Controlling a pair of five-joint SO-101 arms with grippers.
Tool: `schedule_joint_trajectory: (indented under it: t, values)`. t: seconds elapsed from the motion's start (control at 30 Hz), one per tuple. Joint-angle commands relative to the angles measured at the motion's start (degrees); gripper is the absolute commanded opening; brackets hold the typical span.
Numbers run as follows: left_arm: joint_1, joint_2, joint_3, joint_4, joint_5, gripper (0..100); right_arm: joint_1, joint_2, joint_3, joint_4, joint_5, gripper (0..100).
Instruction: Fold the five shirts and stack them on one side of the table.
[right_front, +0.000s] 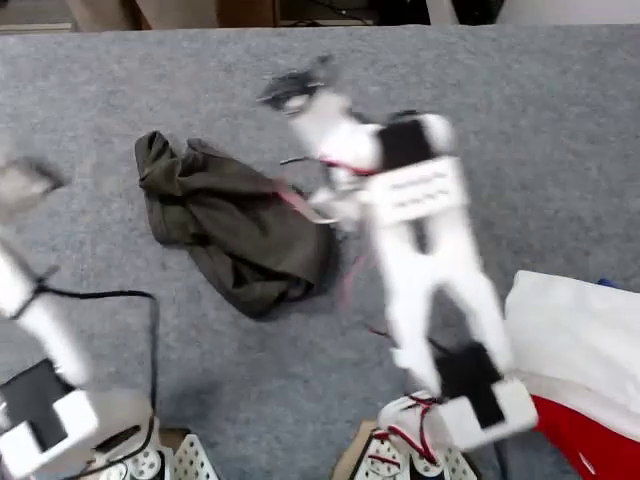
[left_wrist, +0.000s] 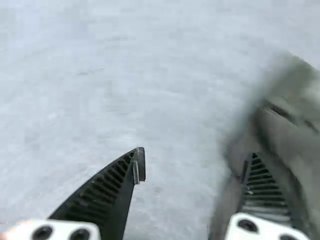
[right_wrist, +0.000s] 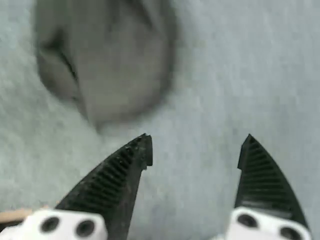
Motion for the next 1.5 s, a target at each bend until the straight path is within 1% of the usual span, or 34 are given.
schedule_joint_trajectory:
  t: [0.0,0.07,0.17,0.33,0.4,0.5,0.53,0.57,0.6,0.67,0.77,0.9,0.97,1.1,1.2,1.27,1.33,1.4,1.47]
  values:
    - [-15.1,-2.3,4.3,0.2,-1.4,31,-6.3,8.8,-4.1,-7.8,0.2,27.7]
    - [-19.3,-2.1,7.0,0.2,-5.8,31,-8.3,15.4,-6.1,-11.3,0.2,27.7]
    - [-23.8,-2.1,11.0,0.2,-12.4,31,-10.3,25.4,-12.0,-13.8,0.2,27.7]
    - [-29.5,-2.1,16.1,-0.1,-18.5,31,-10.6,41.1,-26.6,-12.4,-1.0,27.0]
    - [-30.6,-2.2,18.1,-2.0,-19.4,31,-8.7,46.2,-33.6,-9.6,-3.3,20.9]
    - [-31.2,-2.4,21.2,-6.4,-19.5,31,-4.6,52.2,-44.0,-5.4,-6.2,3.0]
    - [-31.2,-2.4,22.1,-7.6,-19.5,31,-2.9,53.8,-47.5,-3.9,-6.9,0.0]
    - [-31.2,-2.5,22.7,-8.6,-19.5,31,-1.1,55.3,-50.9,-1.9,-7.5,2.3]
    - [-30.9,-2.5,23.3,-9.3,-19.4,31,0.7,56.4,-54.5,0.2,-7.8,2.5]
    - [-30.5,-2.5,24.4,-10.3,-19.2,31,4.4,58.4,-61.2,3.7,-7.8,0.3]
    - [-27.2,-2.5,26.6,-10.8,-19.1,31,10.5,60.5,-70.7,8.7,-7.5,0.5]
    - [-20.0,-2.5,30.0,-10.9,-19.0,31,19.0,63.8,-78.8,10.3,-7.4,0.5]
    - [-15.0,-2.4,31.2,-10.9,-17.3,31,22.8,66.2,-81.0,10.3,-7.4,0.5]
    - [-3.9,-2.1,33.3,-16.3,-9.8,31,28.5,71.3,-83.9,10.4,-7.4,0.9]
    - [6.9,-2.0,34.6,-21.8,-2.8,31,30.2,74.4,-85.1,10.6,-7.6,2.6]
    - [15.7,-2.0,35.3,-25.5,1.3,31,31.0,75.5,-85.4,10.5,-8.4,9.0]
    - [24.6,-1.9,35.9,-29.7,4.6,31,31.7,75.8,-85.4,9.4,-10.9,18.4]
    - [32.4,-1.9,36.3,-34.4,6.5,31,32.9,76.0,-85.4,6.7,-14.5,27.1]
    - [38.8,-1.9,36.5,-38.7,8.1,31,34.2,76.1,-85.3,3.7,-19.4,32.6]
